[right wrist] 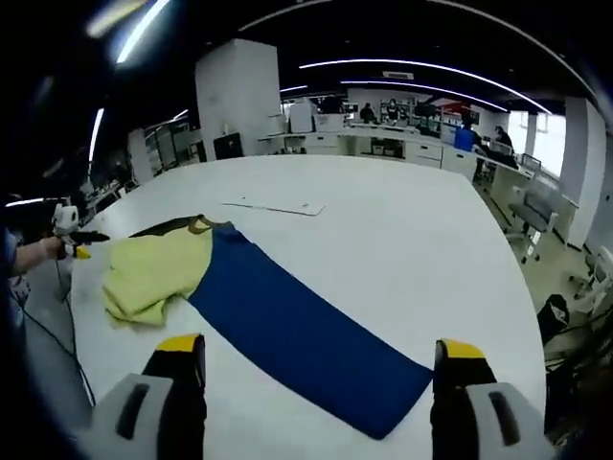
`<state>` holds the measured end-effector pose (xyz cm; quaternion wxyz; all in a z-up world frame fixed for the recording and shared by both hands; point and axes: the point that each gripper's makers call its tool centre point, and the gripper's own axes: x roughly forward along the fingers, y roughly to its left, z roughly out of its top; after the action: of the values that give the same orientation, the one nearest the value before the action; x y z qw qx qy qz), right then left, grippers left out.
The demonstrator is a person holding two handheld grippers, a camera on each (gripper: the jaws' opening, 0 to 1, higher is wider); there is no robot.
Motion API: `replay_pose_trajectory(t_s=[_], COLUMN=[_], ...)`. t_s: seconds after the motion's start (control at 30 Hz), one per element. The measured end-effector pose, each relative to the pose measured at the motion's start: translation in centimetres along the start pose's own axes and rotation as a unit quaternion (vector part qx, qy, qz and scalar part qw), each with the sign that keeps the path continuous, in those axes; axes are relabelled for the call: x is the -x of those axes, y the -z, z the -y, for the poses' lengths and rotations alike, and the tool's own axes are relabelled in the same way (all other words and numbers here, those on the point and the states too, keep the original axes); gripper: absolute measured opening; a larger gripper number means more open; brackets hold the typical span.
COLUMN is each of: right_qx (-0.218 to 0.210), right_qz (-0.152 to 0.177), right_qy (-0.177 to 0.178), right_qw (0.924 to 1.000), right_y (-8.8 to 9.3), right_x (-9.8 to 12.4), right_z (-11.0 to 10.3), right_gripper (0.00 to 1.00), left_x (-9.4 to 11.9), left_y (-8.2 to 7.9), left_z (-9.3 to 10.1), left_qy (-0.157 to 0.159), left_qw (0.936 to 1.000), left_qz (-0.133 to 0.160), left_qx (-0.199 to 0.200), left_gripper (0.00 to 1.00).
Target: Fold the garment on the visible template until the final outline fits inside the template.
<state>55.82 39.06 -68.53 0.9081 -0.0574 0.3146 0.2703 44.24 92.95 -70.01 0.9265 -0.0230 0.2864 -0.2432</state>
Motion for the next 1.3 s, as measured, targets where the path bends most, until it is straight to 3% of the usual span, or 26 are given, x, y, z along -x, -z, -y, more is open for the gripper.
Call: replay_pose_trajectory(t_s=[0.27,0.57,0.77,0.9,1.13,1.17,1.23,1.3], right_qx=[0.003,0.004,0.005,0.002,-0.003,-0.003,-0.006,-0.009], right_qz=[0.014,0.020,0.025,0.025,0.027,0.026,0.027,0.025], right_qy=[-0.015,-0.032,-0.045,-0.045,-0.042,-0.041,-0.041,-0.040], right_qw=[0.9998,0.9993,0.9987,0.9986,0.9987,0.9988,0.9987,0.9988], right_y=[-0.3,0.1,0.4,0.7,0.9,1.0,1.1,1.4], right_x=[0.7,1.3,1.8,2.0,2.3,2.3,2.4,2.4], right_z=[-1.8,-4.3,-5.7,-6.0,-6.0,-6.1,-6.1,-6.2], right_gripper=[1.00,0.99,0.97,0.97,0.94,0.94,0.94,0.94], left_x=[0.1,-1.0,-2.1,-2.8,-3.8,-3.9,-3.7,-3.7], left_y=[0.1,0.2,0.7,0.9,1.6,1.7,1.3,0.4], left_z=[-0.4,0.3,1.1,1.4,1.8,1.8,2.4,2.7], left_qy=[0.002,0.020,0.034,0.039,0.041,0.041,0.057,0.065], left_qw=[1.0000,0.9996,0.9991,0.9985,0.9975,0.9973,0.9970,0.9968], left_qz=[0.000,-0.006,-0.017,-0.026,-0.051,-0.054,-0.047,-0.038], left_qx=[0.009,0.020,0.019,0.029,0.028,0.030,0.024,0.026], left_gripper=[0.78,0.61,0.45,0.28,0.22,0.19,0.00,0.00])
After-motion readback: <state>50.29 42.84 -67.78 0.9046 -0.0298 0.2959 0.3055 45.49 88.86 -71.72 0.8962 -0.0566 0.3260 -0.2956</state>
